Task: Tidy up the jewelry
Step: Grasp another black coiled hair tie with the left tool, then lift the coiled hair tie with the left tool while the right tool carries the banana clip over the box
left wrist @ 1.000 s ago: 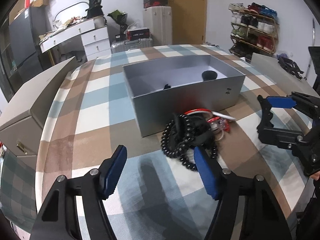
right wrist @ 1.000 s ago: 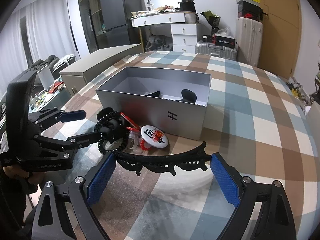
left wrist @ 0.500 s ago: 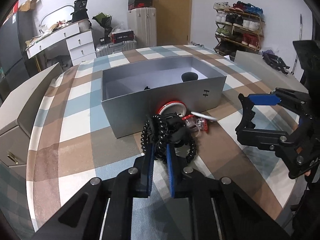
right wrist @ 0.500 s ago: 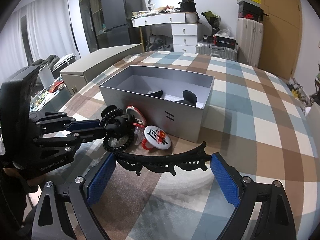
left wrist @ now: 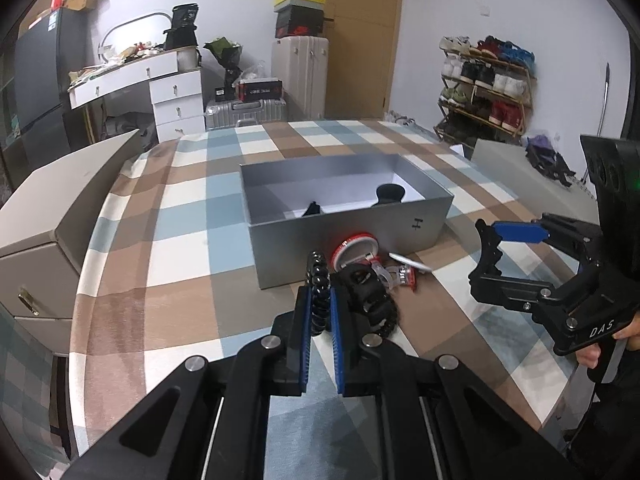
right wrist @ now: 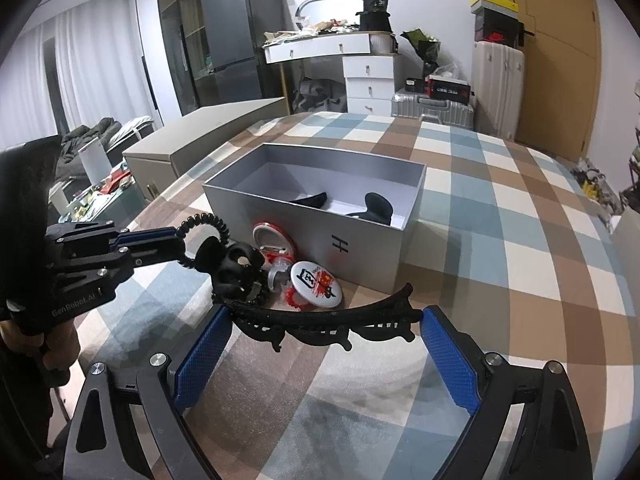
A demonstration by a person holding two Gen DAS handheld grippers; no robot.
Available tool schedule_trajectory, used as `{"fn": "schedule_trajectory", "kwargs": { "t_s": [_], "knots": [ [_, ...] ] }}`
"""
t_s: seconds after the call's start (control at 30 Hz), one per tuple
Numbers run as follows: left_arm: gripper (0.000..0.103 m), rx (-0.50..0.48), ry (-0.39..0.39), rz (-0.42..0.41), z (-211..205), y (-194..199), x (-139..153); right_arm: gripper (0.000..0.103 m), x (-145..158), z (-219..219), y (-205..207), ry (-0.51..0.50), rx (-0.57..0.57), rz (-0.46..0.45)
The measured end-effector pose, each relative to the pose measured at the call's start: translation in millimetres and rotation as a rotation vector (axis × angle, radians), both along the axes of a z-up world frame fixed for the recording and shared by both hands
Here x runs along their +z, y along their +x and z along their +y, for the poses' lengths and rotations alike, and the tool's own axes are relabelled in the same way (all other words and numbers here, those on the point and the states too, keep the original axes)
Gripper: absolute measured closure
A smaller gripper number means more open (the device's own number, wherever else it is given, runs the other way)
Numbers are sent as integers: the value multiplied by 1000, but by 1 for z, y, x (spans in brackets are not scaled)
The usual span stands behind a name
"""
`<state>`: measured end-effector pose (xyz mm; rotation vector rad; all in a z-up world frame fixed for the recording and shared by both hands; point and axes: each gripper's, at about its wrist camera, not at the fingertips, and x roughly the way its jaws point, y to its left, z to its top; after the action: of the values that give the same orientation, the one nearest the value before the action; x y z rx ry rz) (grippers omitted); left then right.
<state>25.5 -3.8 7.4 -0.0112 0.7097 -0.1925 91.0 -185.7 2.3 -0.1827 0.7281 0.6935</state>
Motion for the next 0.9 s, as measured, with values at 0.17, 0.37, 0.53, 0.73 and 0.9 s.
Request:
{"fn": "schedule_trajectory", "kwargs": {
  "t_s": [0.17, 0.37, 0.53, 0.73, 0.9],
  "knots": [
    [99, 8, -24, -25, 5, -2, 6, 8, 2, -1, 0, 8, -3, -5],
    [99, 14, -26, -61, 9, -5, 16, 8, 4, -3, 1, 30, -4, -8],
    [99, 22, -32, -87, 12, -8, 22, 8, 6, -4, 0, 51, -4, -15],
    [99, 35, -42, -98, 16, -8, 24, 8, 8, -5, -1, 66, -6, -23],
    [99, 46, -51, -109, 20, -7, 26, 8, 9, -6, -2, 94, -4, -27]
  ]
}}
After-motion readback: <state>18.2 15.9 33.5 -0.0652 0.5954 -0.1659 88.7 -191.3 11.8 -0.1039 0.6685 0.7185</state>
